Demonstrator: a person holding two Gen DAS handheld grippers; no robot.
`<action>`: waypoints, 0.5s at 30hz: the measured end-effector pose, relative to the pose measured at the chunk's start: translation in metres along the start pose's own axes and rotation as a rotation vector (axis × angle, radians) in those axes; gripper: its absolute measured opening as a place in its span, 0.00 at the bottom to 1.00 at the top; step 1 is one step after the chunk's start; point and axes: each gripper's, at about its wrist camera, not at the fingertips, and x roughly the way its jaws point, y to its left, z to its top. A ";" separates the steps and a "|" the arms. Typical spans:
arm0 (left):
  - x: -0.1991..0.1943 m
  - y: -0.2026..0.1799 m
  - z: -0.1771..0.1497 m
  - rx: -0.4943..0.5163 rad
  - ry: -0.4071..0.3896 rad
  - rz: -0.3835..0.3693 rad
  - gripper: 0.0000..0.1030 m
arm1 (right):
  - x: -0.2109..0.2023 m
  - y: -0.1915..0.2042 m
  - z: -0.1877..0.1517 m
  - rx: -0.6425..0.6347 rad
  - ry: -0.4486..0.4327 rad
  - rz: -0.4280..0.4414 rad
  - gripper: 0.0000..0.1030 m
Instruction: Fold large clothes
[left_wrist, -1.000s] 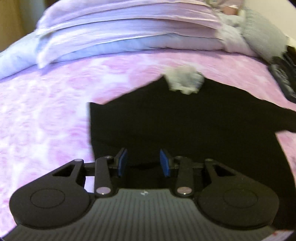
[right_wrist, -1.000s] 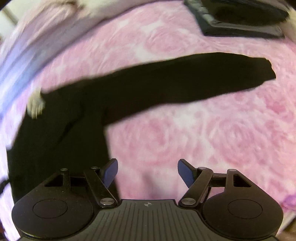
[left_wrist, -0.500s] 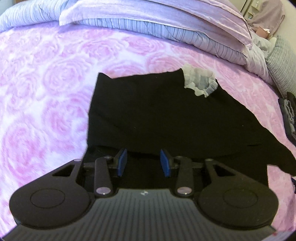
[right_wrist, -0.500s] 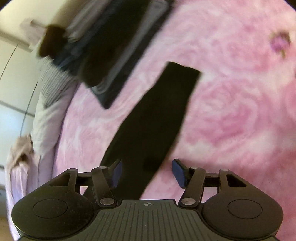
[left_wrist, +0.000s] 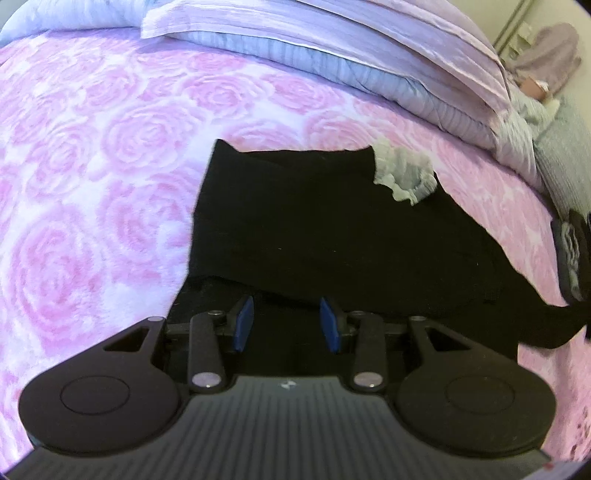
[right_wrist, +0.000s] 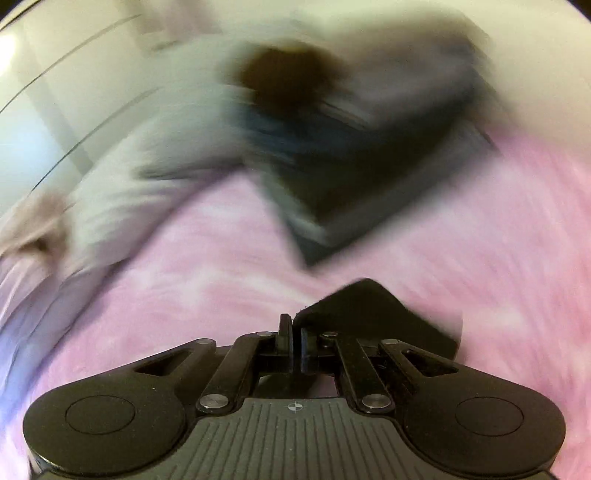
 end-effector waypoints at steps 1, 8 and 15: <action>-0.002 0.004 0.000 -0.017 -0.001 -0.003 0.33 | -0.008 0.036 0.000 -0.087 -0.030 0.052 0.00; -0.015 0.034 -0.006 -0.091 -0.006 -0.013 0.33 | -0.080 0.258 -0.117 -0.713 -0.098 0.516 0.00; -0.013 0.070 -0.011 -0.151 0.026 0.008 0.33 | -0.089 0.326 -0.306 -1.331 0.196 0.612 0.51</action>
